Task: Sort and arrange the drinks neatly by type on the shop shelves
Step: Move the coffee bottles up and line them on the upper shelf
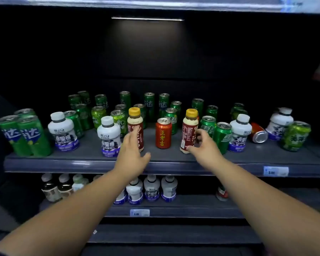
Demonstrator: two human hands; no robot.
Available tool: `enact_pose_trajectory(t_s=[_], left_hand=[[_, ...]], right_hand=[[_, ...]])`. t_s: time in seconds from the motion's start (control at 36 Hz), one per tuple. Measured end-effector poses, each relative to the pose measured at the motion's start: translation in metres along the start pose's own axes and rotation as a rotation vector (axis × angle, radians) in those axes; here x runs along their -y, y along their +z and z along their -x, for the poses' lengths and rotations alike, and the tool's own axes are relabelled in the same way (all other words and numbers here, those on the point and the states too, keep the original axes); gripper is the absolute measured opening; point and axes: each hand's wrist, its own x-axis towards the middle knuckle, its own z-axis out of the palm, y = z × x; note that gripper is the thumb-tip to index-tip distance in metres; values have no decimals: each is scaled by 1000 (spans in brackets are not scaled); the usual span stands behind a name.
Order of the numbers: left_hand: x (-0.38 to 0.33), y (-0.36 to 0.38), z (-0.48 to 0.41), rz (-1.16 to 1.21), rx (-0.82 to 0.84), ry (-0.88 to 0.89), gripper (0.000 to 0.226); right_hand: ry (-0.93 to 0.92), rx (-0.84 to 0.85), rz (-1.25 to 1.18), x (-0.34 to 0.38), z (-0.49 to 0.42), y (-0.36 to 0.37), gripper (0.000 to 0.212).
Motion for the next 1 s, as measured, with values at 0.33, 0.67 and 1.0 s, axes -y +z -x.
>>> enact_pose_trajectory(t_s=[0.33, 0.67, 1.0], left_hand=[[39, 13, -64, 227, -93, -71, 92], [51, 31, -77, 304, 96, -113, 73], [4, 12, -45, 452, 133, -6, 73]], right_hand=[[122, -139, -154, -11, -44, 38, 66], [118, -118, -123, -17, -47, 57, 64], [51, -215, -122, 1, -13, 17, 62]])
